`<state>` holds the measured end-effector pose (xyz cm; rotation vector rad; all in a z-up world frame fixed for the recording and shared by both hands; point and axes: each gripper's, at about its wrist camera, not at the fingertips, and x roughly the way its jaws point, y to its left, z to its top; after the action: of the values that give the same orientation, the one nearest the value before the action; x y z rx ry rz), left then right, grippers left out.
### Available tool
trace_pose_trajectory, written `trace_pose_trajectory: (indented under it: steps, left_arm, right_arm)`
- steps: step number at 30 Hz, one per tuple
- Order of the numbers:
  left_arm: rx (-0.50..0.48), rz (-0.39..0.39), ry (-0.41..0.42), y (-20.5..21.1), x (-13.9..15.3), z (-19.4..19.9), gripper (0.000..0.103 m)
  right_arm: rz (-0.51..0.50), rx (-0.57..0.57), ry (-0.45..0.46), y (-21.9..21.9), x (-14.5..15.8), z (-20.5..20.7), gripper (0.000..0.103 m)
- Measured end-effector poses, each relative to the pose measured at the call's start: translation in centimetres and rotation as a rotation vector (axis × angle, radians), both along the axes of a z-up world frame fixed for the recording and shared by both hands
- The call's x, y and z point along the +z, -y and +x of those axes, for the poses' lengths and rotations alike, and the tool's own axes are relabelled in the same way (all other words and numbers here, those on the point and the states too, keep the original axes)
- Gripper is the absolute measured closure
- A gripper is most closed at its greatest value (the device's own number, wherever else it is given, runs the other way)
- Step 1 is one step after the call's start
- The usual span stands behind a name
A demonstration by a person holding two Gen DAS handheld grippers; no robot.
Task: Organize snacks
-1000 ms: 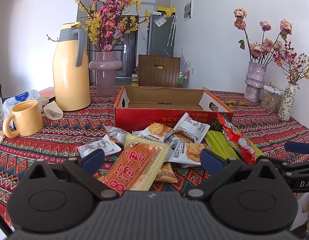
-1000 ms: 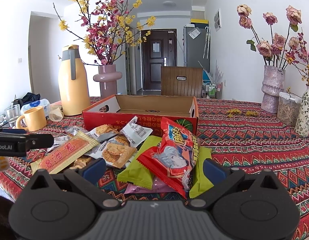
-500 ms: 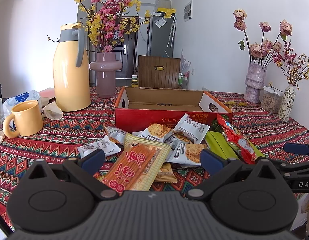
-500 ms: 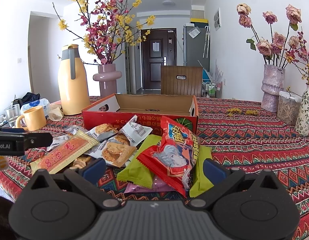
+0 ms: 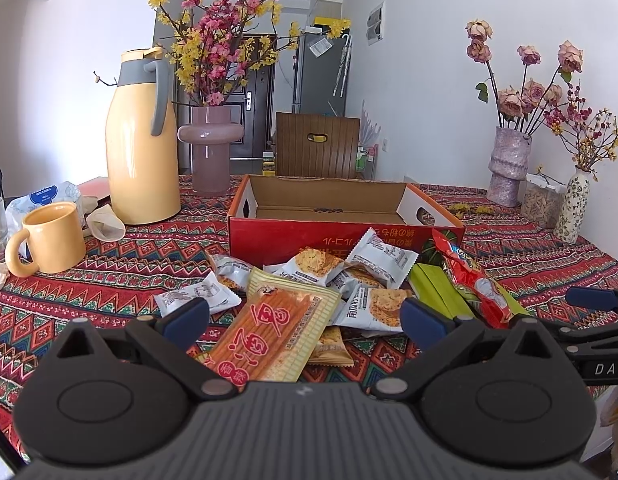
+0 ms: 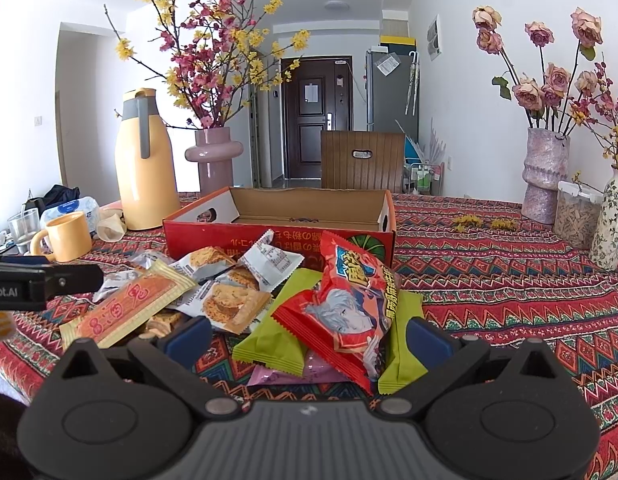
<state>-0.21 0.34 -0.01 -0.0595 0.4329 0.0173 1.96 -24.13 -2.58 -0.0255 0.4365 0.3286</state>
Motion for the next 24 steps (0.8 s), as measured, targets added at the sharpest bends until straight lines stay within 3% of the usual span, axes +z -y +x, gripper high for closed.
trace_pose_trajectory:
  steps: [24]
  left_arm:
    - [0.017,-0.006,-0.01,-0.7,-0.4,1.0,0.0]
  right_arm:
    - [0.016,-0.021,-0.026,1.2,-0.3,1.0,0.0]
